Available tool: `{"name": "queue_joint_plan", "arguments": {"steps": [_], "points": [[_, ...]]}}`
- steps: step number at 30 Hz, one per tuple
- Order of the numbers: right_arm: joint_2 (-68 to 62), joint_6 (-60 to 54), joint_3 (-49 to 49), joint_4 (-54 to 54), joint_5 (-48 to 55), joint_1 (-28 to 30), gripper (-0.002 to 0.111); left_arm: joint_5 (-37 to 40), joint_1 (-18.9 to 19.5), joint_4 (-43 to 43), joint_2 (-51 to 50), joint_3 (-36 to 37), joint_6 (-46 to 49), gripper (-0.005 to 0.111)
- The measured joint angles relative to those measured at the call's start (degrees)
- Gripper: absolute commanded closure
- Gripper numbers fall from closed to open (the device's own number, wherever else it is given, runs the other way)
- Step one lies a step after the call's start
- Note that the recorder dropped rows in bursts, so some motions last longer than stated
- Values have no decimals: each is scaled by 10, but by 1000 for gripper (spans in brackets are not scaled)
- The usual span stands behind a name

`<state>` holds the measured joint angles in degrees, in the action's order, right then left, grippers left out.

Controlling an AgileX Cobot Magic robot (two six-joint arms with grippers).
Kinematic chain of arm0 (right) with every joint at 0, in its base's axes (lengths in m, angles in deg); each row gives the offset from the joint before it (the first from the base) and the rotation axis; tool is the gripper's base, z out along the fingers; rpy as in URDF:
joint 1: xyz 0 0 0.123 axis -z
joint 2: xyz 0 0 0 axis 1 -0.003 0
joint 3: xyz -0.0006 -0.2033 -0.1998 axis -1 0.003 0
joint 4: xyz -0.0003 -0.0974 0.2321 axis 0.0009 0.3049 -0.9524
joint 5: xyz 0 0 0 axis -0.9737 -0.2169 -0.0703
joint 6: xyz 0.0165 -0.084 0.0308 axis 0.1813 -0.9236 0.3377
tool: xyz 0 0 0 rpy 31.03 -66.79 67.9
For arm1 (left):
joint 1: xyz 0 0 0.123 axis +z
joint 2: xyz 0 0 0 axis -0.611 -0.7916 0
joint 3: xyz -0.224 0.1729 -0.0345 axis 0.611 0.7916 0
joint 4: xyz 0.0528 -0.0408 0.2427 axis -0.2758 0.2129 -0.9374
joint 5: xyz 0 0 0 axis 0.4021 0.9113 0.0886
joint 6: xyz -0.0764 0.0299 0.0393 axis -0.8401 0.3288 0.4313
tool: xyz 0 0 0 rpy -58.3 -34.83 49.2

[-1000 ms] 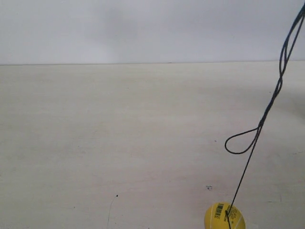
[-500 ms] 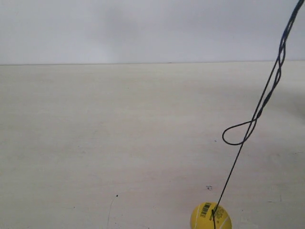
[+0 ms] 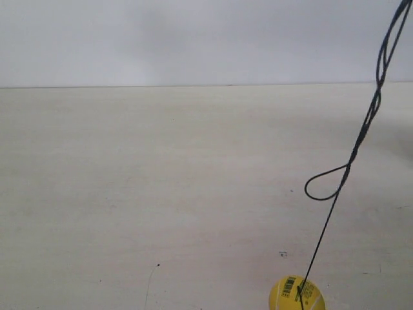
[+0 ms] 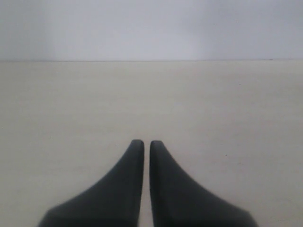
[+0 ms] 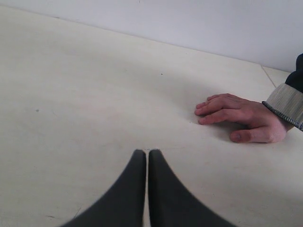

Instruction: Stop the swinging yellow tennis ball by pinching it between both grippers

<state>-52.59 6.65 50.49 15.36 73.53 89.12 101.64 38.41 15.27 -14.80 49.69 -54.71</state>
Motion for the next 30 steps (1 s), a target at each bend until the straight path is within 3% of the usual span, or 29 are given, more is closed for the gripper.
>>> {"name": "queue_joint_plan", "arguments": {"steps": [30], "points": [[0, -1, 0, 0, 0, 0, 108, 0, 0, -22, 0, 0, 0, 102]]}}
